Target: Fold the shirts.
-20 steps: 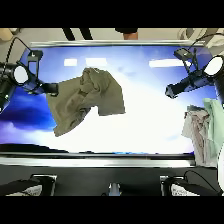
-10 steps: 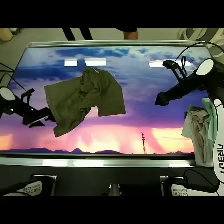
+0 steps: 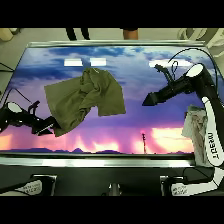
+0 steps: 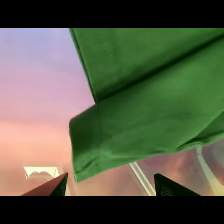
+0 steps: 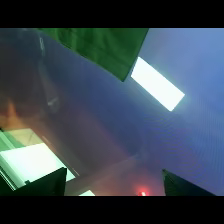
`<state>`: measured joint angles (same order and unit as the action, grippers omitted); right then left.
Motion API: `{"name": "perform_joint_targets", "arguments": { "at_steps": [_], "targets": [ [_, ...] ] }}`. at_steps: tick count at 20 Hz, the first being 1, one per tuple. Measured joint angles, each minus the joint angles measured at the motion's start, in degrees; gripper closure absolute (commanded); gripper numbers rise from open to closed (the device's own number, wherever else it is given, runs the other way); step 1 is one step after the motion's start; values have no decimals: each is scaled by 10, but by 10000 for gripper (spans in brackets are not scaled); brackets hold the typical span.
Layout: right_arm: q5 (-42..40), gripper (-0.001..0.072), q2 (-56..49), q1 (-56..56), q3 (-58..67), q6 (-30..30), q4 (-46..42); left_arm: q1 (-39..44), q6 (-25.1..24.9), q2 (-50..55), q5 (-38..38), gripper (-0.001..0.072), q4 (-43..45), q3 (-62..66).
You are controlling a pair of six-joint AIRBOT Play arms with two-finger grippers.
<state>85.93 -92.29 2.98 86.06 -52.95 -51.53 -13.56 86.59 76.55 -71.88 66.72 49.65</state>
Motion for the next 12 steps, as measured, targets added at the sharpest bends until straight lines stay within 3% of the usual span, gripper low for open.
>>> {"name": "perform_joint_targets", "arguments": {
  "at_steps": [4,6,7,9,10,11,12],
  "targets": [
    [-39,82,-27,-4,0,-7,43,0,-9,10,27,86,1,-16],
    [-70,15,-35,-17,0,-12,55,1,-11,18,32,127,-7,-18],
    [-85,13,-40,-26,0,-13,57,3,-11,23,33,268,-10,-19],
    [-114,13,-51,-44,0,-16,61,8,-12,30,42,374,-15,-21],
    [-123,13,-57,-51,0,-18,61,9,-12,30,47,589,-16,-22],
    [-131,13,-64,-57,0,-23,61,11,-12,33,57,683,-16,-22],
    [-138,13,-73,-62,0,-28,61,12,-14,34,61,683,-16,-22]
  ]
}}
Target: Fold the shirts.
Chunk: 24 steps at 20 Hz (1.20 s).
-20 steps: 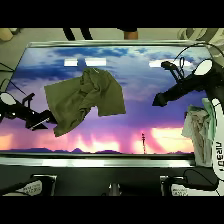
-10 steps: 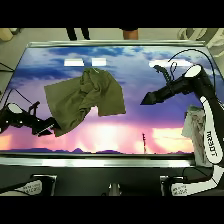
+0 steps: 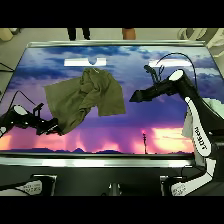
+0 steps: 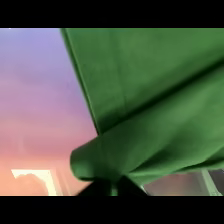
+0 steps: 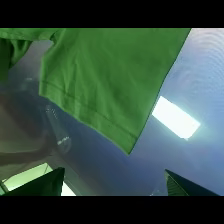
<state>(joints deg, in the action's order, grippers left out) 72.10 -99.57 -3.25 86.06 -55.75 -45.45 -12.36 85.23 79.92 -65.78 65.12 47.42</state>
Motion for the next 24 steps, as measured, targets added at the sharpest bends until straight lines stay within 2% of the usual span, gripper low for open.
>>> {"name": "perform_joint_targets", "arguments": {
  "at_steps": [9,15,17,18,19,20,22,24],
  "targets": [
    [-55,23,-74,-59,0,-50,1,3,-71,-62,24,684,-47,0],
    [-94,61,-100,-92,0,-91,13,3,-87,-132,44,684,-61,0],
    [-106,209,-104,-103,0,-102,12,3,-95,-151,47,684,-70,0],
    [-113,306,-106,-108,0,-110,10,3,-99,-158,47,684,-77,0],
    [-120,532,-108,-113,0,-119,9,3,-104,-165,48,684,-87,0],
    [-126,689,-110,-117,-1,-127,5,3,-108,-171,48,684,-98,0],
    [-136,693,-111,-123,-1,-137,3,3,-114,-179,49,684,-112,0],
    [-141,697,-103,-125,1,-116,11,3,-123,-184,49,684,-120,3]
  ]
}}
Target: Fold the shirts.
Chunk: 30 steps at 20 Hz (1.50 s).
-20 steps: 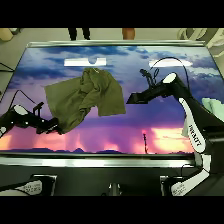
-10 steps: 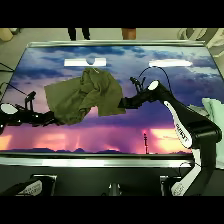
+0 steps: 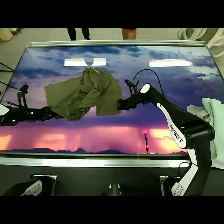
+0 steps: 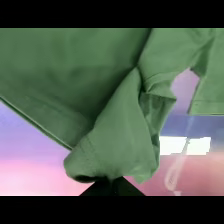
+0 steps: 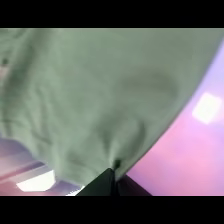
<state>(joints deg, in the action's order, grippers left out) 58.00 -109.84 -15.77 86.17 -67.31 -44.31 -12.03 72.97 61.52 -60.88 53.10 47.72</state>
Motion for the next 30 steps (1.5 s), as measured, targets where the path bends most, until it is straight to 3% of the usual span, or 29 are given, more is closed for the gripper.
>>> {"name": "perform_joint_targets", "arguments": {
  "at_steps": [4,8,12,17,23,26,30],
  "targets": [
    [11,697,100,5,35,88,-50,0,-28,-33,-2,685,-7,79],
    [-28,696,314,26,131,146,-163,17,-47,-104,8,685,-17,308],
    [-117,695,536,33,190,165,-262,46,-43,-168,66,685,-23,526],
    [-127,695,674,36,207,135,-362,56,14,-202,58,685,-19,610],
    [-89,693,659,36,211,116,-443,59,76,-164,-64,685,59,617],
    [-66,693,579,36,210,93,-473,60,97,-122,-122,684,98,556],
    [-89,692,429,36,210,44,-486,61,106,-49,-140,684,117,412]
  ]
}}
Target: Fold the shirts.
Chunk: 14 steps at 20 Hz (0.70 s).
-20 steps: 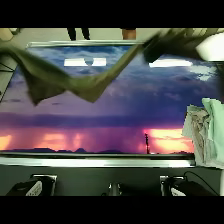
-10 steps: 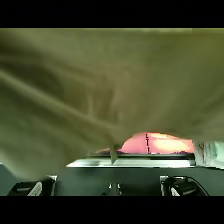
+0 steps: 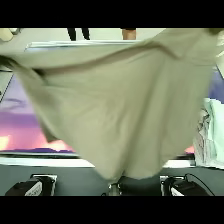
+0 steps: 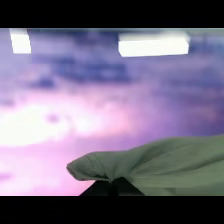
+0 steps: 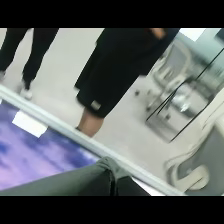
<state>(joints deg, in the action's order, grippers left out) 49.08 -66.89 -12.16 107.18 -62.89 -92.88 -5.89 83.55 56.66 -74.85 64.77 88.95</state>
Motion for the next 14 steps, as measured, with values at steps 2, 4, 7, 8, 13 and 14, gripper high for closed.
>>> {"name": "perform_joint_targets", "arguments": {
  "at_steps": [2,4,7,8,13,14],
  "targets": [
    [-29,691,-74,0,0,-27,-2,0,-2,46,23,685,5,-67],
    [-54,691,-138,0,0,-61,0,0,-6,93,48,684,6,-108],
    [-57,691,-220,0,0,-112,29,0,-9,174,80,684,0,-137],
    [-49,691,-243,-1,0,-123,46,0,-10,199,85,684,-6,-142],
    [42,336,-322,-2,0,-141,136,-3,-11,295,67,185,-64,-144],
    [63,140,-324,7,2,-128,151,-10,-11,303,52,183,-70,-136]
  ]
}}
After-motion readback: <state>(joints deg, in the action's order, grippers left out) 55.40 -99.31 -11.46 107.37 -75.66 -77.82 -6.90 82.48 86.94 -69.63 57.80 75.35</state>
